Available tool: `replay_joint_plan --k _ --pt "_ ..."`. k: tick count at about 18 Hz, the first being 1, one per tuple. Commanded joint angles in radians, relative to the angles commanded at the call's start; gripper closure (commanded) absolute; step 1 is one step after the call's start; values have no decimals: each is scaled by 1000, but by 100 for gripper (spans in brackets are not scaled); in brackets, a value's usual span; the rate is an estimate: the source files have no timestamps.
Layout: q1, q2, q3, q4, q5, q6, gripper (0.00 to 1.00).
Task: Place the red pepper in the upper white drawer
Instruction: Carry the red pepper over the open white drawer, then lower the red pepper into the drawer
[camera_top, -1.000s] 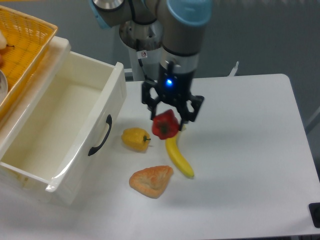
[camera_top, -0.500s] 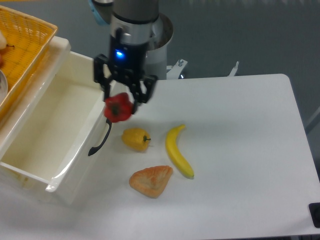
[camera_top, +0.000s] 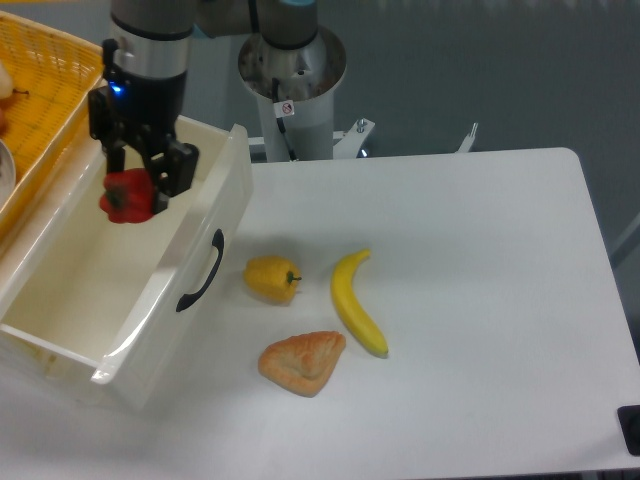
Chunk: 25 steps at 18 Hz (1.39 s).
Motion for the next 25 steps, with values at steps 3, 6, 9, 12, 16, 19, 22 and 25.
replay_joint_plan --k 3,6,9,12,16,19,22,25 --pt "-11 -8 -12 0 2 72 86" --pt "-9 -18 -17 -6 2 112 86" --pt "-12 -37 -17 -11 6 115 86" --pt "-17 -60 -18 -11 8 138 86" --pt "-34 -72 -20 -28 8 200 86" --pt "-34 -80 -20 -51 8 250 86" --pt "-34 -81 -23 -80 12 302 86" --pt "-34 -92 -23 -80 12 321 86"
